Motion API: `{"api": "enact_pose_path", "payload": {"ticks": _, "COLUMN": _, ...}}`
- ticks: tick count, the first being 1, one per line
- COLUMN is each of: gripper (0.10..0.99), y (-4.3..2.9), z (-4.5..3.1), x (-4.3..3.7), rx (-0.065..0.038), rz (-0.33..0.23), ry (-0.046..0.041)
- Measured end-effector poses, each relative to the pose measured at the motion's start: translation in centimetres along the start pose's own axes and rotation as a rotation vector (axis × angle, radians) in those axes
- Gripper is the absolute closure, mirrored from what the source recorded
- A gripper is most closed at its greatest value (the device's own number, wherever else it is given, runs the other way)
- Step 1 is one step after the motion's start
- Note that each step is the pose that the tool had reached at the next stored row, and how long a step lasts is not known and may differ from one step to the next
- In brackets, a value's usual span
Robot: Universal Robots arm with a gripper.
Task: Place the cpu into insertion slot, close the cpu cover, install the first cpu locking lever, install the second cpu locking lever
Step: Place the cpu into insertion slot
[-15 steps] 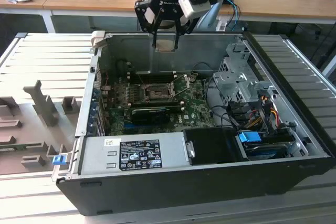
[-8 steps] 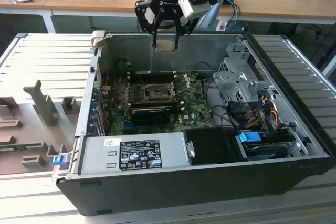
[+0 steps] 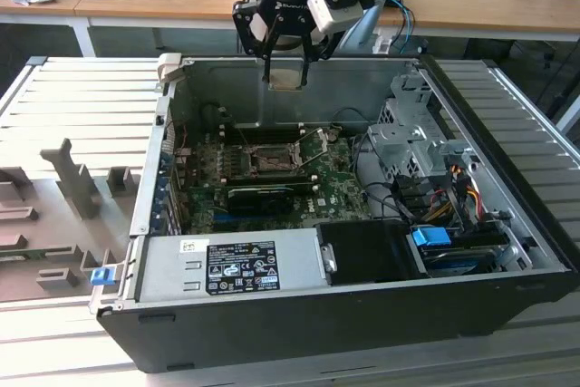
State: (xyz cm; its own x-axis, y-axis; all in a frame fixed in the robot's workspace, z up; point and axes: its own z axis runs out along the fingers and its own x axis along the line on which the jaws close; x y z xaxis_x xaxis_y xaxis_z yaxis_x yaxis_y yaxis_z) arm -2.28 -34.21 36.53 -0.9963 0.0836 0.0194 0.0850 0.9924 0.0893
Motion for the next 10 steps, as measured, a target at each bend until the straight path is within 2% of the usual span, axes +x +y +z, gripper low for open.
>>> {"api": "enact_pose_path", "payload": {"ticks": 10, "gripper": 0.557, "y": 0.0, "z": 0.03, "x": 0.0, "rx": 0.0, "rz": 0.005, "ry": -0.0005}}
